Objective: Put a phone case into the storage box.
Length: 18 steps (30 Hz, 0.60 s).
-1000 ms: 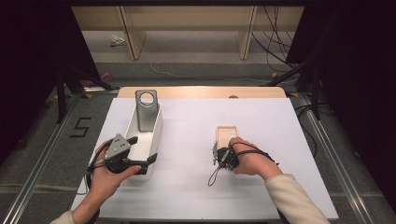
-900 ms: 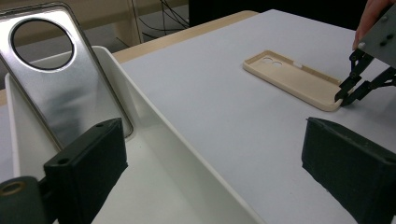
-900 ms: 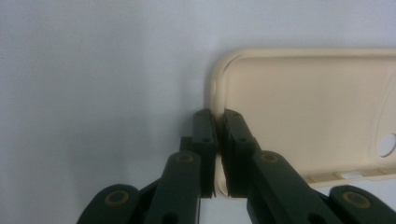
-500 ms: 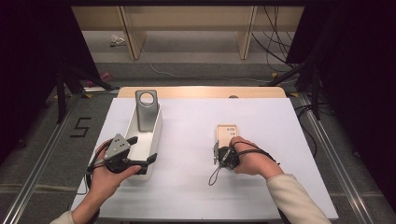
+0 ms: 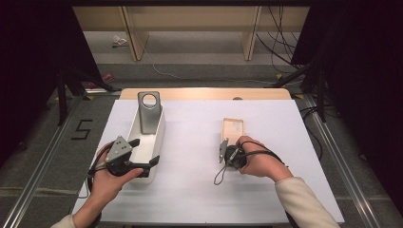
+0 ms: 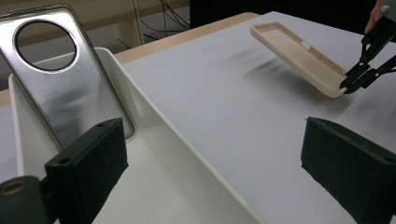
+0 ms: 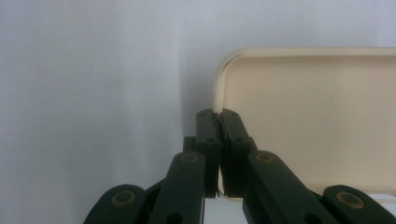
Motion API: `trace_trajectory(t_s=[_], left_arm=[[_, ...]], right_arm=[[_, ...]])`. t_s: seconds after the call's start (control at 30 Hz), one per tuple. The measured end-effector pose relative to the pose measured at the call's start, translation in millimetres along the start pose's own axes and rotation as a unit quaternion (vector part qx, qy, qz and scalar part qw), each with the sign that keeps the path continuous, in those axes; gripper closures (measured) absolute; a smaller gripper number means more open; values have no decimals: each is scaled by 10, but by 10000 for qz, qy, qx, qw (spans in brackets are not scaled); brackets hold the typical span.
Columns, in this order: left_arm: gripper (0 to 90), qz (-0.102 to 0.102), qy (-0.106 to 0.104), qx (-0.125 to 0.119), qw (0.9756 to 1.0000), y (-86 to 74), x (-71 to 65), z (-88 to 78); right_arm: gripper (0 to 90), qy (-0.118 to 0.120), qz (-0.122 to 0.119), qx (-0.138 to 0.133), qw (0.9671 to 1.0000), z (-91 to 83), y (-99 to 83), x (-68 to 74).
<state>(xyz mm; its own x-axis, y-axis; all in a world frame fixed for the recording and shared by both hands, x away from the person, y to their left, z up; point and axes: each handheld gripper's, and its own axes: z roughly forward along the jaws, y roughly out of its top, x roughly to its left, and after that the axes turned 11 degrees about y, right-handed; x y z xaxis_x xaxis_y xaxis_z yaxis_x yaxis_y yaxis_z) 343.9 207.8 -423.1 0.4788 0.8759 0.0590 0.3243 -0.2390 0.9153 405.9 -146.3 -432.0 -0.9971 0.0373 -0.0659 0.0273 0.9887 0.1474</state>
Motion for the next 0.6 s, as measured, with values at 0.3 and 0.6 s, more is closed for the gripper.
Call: trace_trajectory(t_s=[0.3,0.6], left_arm=[[67,-22,4,6,10000,-3,3,2],[69,-41,8,0,10000,-2,3,0]], right_arm=[[883,-74,198,-458,9987,-33,-102,23],[882,-227,377,-1083,9931,-30,-197,31]])
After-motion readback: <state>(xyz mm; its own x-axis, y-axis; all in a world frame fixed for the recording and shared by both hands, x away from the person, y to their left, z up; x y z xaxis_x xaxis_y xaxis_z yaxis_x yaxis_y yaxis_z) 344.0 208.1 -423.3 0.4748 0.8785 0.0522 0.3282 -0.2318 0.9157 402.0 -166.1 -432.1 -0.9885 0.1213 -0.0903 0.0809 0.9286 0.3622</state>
